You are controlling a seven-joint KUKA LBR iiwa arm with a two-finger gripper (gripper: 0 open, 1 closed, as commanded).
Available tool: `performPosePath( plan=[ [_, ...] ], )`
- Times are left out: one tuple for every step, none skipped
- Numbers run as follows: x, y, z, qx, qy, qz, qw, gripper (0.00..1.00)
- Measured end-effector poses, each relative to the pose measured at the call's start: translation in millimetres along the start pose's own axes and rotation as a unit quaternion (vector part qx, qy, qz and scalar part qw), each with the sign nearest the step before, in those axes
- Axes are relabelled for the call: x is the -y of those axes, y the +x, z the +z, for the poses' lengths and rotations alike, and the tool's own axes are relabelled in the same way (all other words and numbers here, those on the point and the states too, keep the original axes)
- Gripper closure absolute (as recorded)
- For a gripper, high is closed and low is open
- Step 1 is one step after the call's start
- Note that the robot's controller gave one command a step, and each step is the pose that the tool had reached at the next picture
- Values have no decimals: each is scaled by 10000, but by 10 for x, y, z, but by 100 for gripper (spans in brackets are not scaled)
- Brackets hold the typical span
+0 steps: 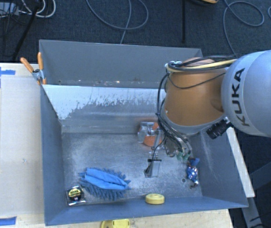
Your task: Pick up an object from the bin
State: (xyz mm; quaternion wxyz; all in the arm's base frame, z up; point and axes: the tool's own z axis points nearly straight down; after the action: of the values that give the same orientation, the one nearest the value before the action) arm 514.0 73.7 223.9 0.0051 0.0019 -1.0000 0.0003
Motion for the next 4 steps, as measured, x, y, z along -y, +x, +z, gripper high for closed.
performPosePath(
  plan=[
    [3, -14, -45, 39, -5, 13, 10000, 0],
    [-121, 3, 90, 65, -6, 332, 9994, 0],
    [-528, 244, 481, 36, -4, 518, 9987, 0],
    [-767, 107, 640, 45, -10, 1142, 9935, 0]
  ],
)
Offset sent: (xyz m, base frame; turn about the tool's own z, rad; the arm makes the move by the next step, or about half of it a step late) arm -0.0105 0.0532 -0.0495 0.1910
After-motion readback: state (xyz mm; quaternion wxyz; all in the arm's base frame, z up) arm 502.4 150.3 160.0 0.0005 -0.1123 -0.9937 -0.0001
